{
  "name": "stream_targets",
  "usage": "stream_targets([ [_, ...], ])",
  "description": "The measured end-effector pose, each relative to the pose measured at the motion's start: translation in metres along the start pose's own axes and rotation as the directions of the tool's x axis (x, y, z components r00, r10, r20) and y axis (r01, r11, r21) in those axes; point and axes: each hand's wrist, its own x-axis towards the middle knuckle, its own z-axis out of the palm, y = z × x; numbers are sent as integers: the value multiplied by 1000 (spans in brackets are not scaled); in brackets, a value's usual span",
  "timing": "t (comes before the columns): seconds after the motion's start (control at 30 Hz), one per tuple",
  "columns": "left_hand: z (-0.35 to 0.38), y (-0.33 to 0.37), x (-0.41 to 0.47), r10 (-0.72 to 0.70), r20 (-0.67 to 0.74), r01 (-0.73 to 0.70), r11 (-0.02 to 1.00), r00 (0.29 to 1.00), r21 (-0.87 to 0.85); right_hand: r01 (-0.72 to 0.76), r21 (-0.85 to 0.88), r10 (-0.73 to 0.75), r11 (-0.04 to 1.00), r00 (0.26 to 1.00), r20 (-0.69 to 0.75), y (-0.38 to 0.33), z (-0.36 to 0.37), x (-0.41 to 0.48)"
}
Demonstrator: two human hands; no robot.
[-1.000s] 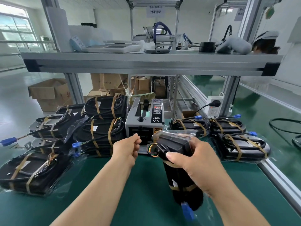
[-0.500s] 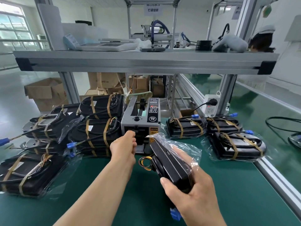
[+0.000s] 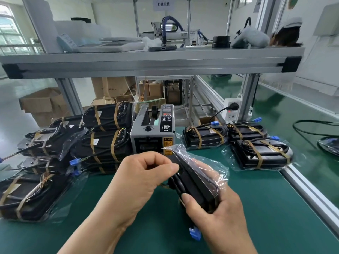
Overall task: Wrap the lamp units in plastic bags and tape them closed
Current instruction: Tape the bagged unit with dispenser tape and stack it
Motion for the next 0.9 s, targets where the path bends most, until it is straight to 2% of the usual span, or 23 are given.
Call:
stream_targets([
  [0.13, 5, 3, 1, -5, 6, 5, 997, 1000, 74, -2, -27, 3, 1000, 999, 45, -2, -2, -1],
  [0.37, 10, 2, 0, -2, 17, 1, 997, 1000, 74, -24, 33, 26, 999, 996, -87, -13, 3, 2],
  [0.53, 15, 2, 1, 3, 12, -4, 997, 1000, 74, -77, 125, 89, 989, 992, -94, -12, 7, 3],
  [0.9, 20, -1, 5, -16, -19, 17, 999, 1000, 50, -9, 154, 25, 988, 994, -103, -14, 11, 0],
])
